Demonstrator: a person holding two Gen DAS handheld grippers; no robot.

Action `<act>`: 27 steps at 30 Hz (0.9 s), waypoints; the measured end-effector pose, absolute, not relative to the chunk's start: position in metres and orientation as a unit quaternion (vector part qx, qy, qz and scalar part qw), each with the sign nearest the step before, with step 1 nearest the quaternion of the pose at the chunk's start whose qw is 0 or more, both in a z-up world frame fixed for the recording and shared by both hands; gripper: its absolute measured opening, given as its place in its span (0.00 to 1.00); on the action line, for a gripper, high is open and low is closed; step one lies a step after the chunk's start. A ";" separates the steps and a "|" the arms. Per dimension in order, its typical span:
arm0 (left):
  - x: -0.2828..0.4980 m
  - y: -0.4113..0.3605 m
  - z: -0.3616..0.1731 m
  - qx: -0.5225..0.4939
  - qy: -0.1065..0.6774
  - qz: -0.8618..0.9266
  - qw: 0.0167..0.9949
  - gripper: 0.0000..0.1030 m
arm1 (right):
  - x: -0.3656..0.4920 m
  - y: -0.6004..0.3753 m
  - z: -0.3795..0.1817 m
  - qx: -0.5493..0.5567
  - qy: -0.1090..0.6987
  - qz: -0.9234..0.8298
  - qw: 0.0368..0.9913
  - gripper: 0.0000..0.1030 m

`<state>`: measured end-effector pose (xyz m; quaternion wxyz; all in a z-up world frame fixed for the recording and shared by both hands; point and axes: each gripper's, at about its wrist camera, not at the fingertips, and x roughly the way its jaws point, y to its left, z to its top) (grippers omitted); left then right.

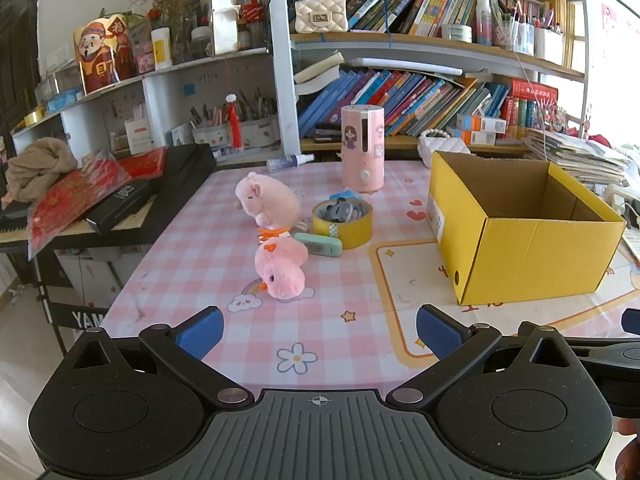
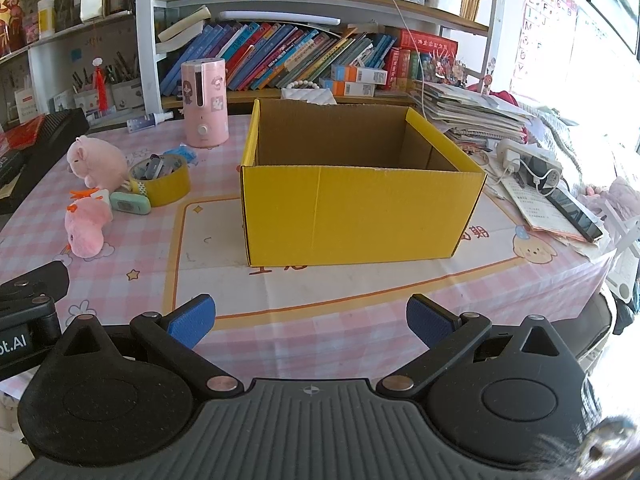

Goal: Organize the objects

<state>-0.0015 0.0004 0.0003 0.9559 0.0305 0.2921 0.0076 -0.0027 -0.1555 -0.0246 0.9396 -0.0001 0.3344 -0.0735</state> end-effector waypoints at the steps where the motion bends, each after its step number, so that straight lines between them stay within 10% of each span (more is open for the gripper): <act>1: -0.002 0.000 0.000 0.030 0.292 0.008 0.956 1.00 | -0.003 -0.155 -0.025 0.000 0.335 -0.073 0.940 1.00; 27: -0.002 0.002 0.001 0.032 0.293 0.007 0.955 1.00 | 0.000 -0.154 -0.026 0.001 0.336 -0.072 0.939 1.00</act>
